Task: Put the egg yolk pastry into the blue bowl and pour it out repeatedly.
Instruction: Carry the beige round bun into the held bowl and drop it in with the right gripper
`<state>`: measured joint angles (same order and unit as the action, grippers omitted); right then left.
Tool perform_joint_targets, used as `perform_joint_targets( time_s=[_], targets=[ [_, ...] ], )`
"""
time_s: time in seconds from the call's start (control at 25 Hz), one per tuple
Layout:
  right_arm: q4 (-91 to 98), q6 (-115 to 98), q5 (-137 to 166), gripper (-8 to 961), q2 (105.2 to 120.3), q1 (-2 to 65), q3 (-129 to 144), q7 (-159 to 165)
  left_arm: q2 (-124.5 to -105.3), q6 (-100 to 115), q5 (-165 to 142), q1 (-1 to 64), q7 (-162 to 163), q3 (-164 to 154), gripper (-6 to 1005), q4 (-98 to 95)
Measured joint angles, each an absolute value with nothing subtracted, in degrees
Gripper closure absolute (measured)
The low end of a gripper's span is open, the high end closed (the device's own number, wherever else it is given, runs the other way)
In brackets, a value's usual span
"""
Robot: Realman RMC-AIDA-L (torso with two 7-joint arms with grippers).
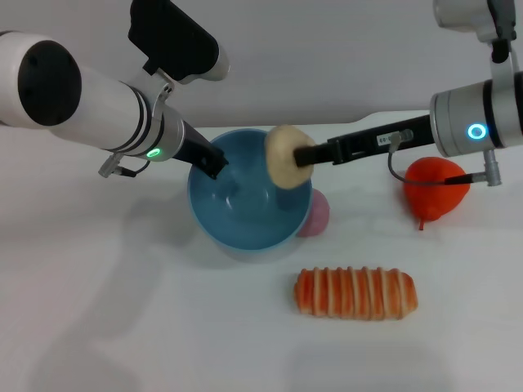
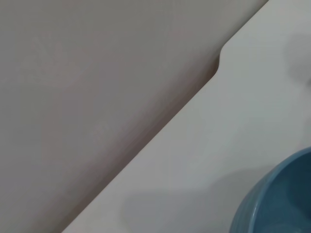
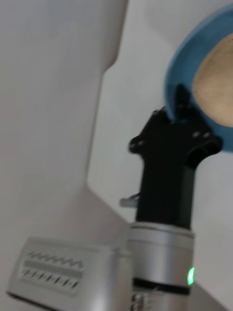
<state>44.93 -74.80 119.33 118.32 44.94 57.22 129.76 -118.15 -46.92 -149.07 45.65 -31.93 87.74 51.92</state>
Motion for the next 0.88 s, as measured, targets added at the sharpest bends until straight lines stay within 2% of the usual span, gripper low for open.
perform_joint_targets(
  time_s=[0.16,0.48,0.52,0.64,0.88],
  targets=[
    [41.13,-72.89,115.01,900,118.36,45.19,56.95,125.1,-118.22,-46.79,-149.06,45.55,-31.79,87.59,1000,51.89],
    [40.75,-72.31,114.68,607,118.3,44.85,56.66,124.01,-118.3,-46.75,-148.97,45.37,-31.65,87.54,1000,51.76],
    [41.28,-72.38,114.68,593,118.29,44.34,56.6,124.01,-118.3,-46.75,-148.97,45.35,-31.64,87.54,1000,51.75],
    [44.36,-72.38,114.44,550,118.31,41.95,56.46,123.43,-118.3,-46.75,-148.97,45.29,-31.64,87.53,999,51.81],
    [50.55,-67.47,102.49,465,118.84,32.8,56.96,109.26,-118.28,-45.75,-148.98,45.2,-31.64,87.66,1000,51.72]
  ],
)
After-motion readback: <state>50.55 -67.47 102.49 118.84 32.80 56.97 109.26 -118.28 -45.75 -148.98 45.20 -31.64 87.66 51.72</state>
